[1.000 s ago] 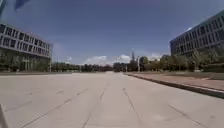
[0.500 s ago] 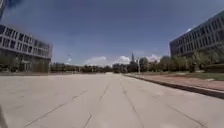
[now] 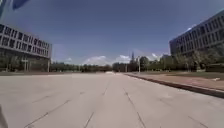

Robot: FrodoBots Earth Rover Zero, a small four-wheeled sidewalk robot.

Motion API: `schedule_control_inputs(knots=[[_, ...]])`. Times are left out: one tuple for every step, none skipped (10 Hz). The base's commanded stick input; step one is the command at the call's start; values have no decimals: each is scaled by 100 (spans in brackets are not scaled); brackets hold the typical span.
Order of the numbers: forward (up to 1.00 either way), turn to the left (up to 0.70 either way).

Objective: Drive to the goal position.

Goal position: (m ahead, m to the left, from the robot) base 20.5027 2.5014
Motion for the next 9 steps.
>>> schedule_control_inputs(knots=[[70, 2], [70, 2], [70, 2], [70, 2], [70, 2], [70, 2], [70, 2], [70, 2], [70, 2]])
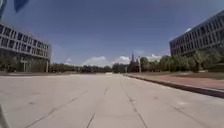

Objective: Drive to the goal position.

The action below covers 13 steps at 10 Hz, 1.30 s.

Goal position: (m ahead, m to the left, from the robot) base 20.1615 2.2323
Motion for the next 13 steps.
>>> schedule_control_inputs(knots=[[70, 2], [70, 2], [70, 2], [70, 2], [70, 2], [70, 2], [70, 2], [70, 2], [70, 2], [70, 2], [70, 2], [70, 2], [70, 2]])
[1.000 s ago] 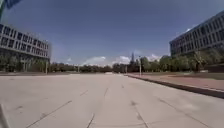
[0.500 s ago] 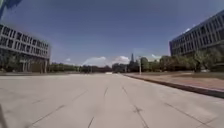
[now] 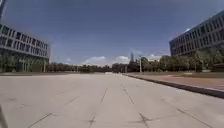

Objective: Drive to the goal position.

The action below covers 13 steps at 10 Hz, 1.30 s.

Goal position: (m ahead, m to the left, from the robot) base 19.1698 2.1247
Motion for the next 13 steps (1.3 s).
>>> schedule_control_inputs(knots=[[70, 2], [70, 2], [70, 2], [70, 2], [70, 2], [70, 2], [70, 2], [70, 2], [70, 2], [70, 2], [70, 2], [70, 2], [70, 2]])
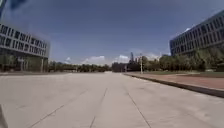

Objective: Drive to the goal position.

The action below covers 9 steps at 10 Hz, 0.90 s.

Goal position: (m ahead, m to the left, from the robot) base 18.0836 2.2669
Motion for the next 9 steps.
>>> schedule_control_inputs(knots=[[70, 2], [70, 2], [70, 2], [70, 2], [70, 2], [70, 2], [70, 2], [70, 2], [70, 2]])
